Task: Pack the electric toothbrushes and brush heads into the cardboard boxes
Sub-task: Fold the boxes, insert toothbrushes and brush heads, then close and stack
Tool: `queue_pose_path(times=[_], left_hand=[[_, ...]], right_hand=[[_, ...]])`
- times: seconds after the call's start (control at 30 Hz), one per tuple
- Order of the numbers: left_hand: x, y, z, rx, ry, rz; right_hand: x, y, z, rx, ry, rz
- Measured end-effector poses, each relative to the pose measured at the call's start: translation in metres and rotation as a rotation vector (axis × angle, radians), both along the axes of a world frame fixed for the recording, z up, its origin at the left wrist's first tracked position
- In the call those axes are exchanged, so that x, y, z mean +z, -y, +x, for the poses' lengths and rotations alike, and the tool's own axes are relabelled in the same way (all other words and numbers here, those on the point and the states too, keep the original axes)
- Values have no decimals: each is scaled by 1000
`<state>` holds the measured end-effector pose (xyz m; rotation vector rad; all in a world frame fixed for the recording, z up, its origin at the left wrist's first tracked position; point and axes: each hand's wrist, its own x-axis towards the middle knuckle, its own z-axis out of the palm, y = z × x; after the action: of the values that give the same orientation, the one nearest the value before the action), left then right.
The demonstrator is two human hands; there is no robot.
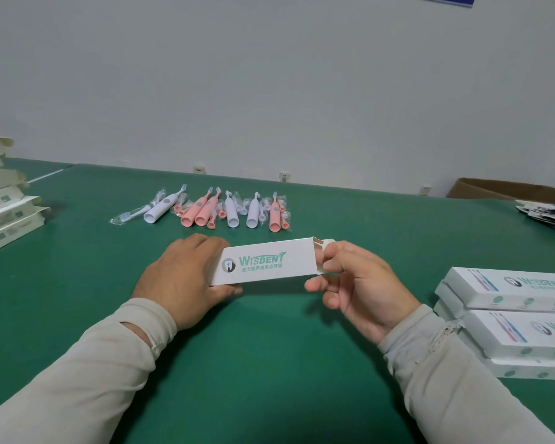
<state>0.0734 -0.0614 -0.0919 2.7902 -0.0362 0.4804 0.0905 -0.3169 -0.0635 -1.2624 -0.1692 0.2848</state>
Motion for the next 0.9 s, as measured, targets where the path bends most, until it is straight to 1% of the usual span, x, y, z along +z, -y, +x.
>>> queue_pose_path(times=[0.07, 0.1, 0.17, 0.2, 0.27, 0.3, 0.37, 0.4, 0.43, 0.53, 0.63, 0.8, 0.9], left_hand=[[0, 1, 0, -11, -1, 1], [0, 1, 0, -11, -2, -1], [0, -1, 0, -2, -9, -3], [0, -2, 0, 7, -13, -3], [1, -5, 0, 24, -22, -6], [1, -6, 1, 29, -24, -8], [1, -7, 1, 32, -29, -11], [1, -7, 1, 30, -30, -13], [1, -7, 1, 28, -29, -13], [0, -6, 0, 13, -24, -17], [0, -5, 0, -13, -23, -42], [-2, -5, 1, -42, -18, -61], [-2, -6, 1, -48, -15, -66]], right_hand=[[-1, -3, -2, 44, -2, -6], [-1, -3, -2, 32, 12, -15], [-2, -2, 3, -96, 107, -90], [-2, 1, 6, -204, 195, -181], [-3, 11, 12, -434, 443, -477], [-4, 16, 14, -470, 570, -640], [-6, 22, 15, -349, 719, -914], [-7, 23, 14, -272, 740, -1003], [-8, 23, 14, -213, 744, -1047], [-13, 22, 14, -153, 741, -1017], [-15, 22, 16, -180, 729, -953], [-17, 18, 16, -222, 761, -920], [-19, 13, 16, -233, 726, -829]])
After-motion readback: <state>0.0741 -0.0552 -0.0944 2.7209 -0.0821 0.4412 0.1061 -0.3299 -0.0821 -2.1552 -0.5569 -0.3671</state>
